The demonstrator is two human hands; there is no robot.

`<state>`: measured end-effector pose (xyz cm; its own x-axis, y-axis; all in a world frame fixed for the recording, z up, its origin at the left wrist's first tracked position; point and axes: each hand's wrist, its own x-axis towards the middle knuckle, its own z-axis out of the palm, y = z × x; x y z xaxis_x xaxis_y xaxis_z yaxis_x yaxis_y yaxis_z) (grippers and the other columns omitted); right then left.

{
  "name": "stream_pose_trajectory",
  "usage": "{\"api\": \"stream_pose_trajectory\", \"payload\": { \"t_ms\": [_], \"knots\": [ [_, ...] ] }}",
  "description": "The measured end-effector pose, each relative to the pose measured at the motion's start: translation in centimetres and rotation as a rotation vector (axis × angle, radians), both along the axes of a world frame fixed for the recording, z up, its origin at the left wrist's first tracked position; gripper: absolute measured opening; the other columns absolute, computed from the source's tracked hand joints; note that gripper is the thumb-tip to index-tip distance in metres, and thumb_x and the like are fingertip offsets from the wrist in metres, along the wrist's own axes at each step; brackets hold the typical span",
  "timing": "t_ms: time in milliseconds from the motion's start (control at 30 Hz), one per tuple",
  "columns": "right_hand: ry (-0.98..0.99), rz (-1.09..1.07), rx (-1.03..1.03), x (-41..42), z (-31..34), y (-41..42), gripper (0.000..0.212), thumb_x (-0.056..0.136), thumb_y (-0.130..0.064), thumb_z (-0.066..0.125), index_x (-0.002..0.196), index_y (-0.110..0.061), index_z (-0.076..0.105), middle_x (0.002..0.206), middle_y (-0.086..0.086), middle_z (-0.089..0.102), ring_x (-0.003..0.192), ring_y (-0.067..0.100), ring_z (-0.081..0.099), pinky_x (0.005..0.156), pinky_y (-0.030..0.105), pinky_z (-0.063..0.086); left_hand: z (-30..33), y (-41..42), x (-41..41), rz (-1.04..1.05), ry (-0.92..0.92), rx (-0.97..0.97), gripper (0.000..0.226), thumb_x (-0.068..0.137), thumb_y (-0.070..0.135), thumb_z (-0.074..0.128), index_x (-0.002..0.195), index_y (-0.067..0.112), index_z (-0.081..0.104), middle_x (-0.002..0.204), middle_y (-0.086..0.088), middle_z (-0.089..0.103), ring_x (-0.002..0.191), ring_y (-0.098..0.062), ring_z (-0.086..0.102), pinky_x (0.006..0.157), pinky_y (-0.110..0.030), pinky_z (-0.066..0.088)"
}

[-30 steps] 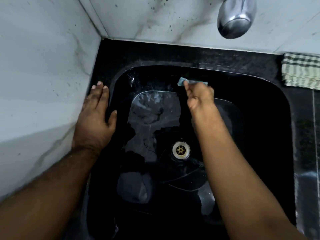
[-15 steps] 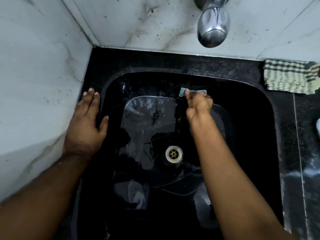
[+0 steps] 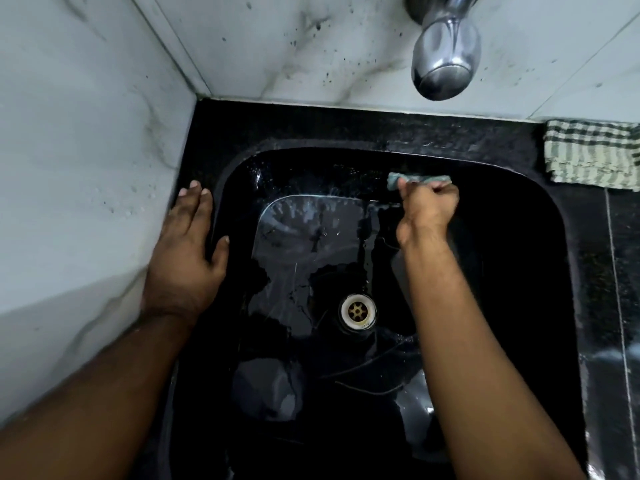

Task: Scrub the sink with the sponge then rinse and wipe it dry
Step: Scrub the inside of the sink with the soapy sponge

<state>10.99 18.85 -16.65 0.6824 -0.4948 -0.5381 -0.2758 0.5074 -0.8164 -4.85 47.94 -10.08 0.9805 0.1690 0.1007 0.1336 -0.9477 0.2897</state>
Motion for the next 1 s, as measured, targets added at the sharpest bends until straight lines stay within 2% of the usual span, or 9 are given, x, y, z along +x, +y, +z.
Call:
{"api": "stream_pose_trajectory", "payload": {
  "t_ms": [100, 267, 367, 467, 533, 700, 767, 867, 1000],
  "knots": [
    [0.149, 0.114, -0.052, -0.5, -0.8, 1.6, 0.043, 0.075, 0.022, 0.062, 0.093, -0.012, 0.045, 0.082, 0.006, 0.052, 0.073, 0.017, 0.057, 0.059, 0.022, 0.054, 0.1, 0.1, -0.1, -0.005, 0.004, -0.003, 0.071, 0.090, 0.030, 0.051, 0.154, 0.007, 0.032, 0.164, -0.008, 0.023, 0.152, -0.023, 0.020, 0.124, -0.031, 0.016],
    [-0.045, 0.080, -0.073, 0.0, 0.3, 3.4, 0.042, 0.081, 0.020, 0.053, 0.082, -0.018, 0.036, 0.085, 0.003, 0.046, 0.074, 0.013, 0.054, 0.077, 0.027, 0.057, 0.1, -0.2, 0.2, -0.004, -0.001, -0.002, 0.070, 0.091, 0.029, 0.051, 0.155, 0.007, 0.032, 0.165, -0.007, 0.023, 0.152, -0.022, 0.020, 0.124, -0.035, 0.018],
    [0.064, 0.086, -0.152, -0.2, -0.4, 6.6, 0.044, 0.074, 0.016, 0.061, 0.085, -0.019, 0.038, 0.090, 0.011, 0.058, 0.077, 0.020, 0.062, 0.082, 0.041, 0.060, 0.0, -0.1, -0.1, -0.002, 0.003, 0.004, 0.070, 0.091, 0.029, 0.051, 0.155, 0.007, 0.032, 0.165, -0.007, 0.022, 0.152, -0.022, 0.020, 0.124, -0.035, 0.019],
    [0.104, 0.119, -0.144, -0.5, -0.1, 8.9, 0.041, 0.076, 0.018, 0.059, 0.092, -0.015, 0.039, 0.093, 0.010, 0.055, 0.073, 0.016, 0.059, 0.076, 0.034, 0.060, 0.2, -0.1, -0.1, -0.002, 0.000, -0.001, 0.070, 0.091, 0.029, 0.051, 0.154, 0.007, 0.032, 0.165, -0.007, 0.023, 0.152, -0.022, 0.020, 0.124, -0.038, 0.021],
    [0.003, 0.122, -0.182, -0.3, 0.0, 10.0, 0.043, 0.074, 0.018, 0.056, 0.089, -0.017, 0.037, 0.091, 0.006, 0.050, 0.074, 0.015, 0.057, 0.076, 0.034, 0.058, 0.0, -0.2, 0.1, -0.007, -0.003, -0.006, 0.070, 0.091, 0.028, 0.052, 0.154, 0.006, 0.033, 0.164, -0.008, 0.024, 0.152, -0.022, 0.020, 0.123, -0.039, 0.022],
    [0.079, 0.258, -0.428, -1.5, -1.4, 12.9, 0.042, 0.074, 0.007, 0.069, 0.099, -0.009, 0.042, 0.100, 0.011, 0.058, 0.086, 0.020, 0.063, 0.079, 0.042, 0.060, 0.0, 0.1, -0.2, -0.019, 0.000, 0.004, 0.069, 0.091, 0.026, 0.052, 0.154, 0.005, 0.033, 0.164, -0.010, 0.023, 0.152, -0.025, 0.020, 0.123, -0.042, 0.024],
    [0.034, 0.236, -0.402, -1.1, -1.1, 13.5, 0.040, 0.075, 0.013, 0.064, 0.094, -0.013, 0.040, 0.098, 0.008, 0.054, 0.081, 0.015, 0.059, 0.078, 0.041, 0.060, -0.1, 0.1, -0.1, -0.017, 0.001, -0.001, 0.070, 0.090, 0.025, 0.053, 0.154, 0.004, 0.033, 0.164, -0.011, 0.023, 0.152, -0.026, 0.020, 0.122, -0.043, 0.025],
    [-0.122, 0.214, -0.339, -1.0, -0.3, 14.7, 0.044, 0.076, 0.024, 0.045, 0.087, -0.017, 0.035, 0.090, 0.003, 0.046, 0.071, 0.010, 0.052, 0.074, 0.029, 0.057, -0.1, 0.0, 0.2, -0.023, 0.002, -0.001, 0.070, 0.089, 0.024, 0.054, 0.153, 0.004, 0.034, 0.164, -0.012, 0.024, 0.152, -0.027, 0.021, 0.122, -0.042, 0.025],
    [0.071, 0.253, -0.342, -1.6, -1.7, 15.5, 0.041, 0.072, 0.013, 0.065, 0.089, -0.016, 0.041, 0.089, 0.004, 0.055, 0.079, 0.019, 0.058, 0.082, 0.044, 0.058, -0.1, 0.0, -0.1, -0.021, -0.001, -0.009, 0.070, 0.090, 0.021, 0.057, 0.153, 0.004, 0.034, 0.164, -0.012, 0.023, 0.152, -0.026, 0.020, 0.122, -0.042, 0.024]
  ]
}}
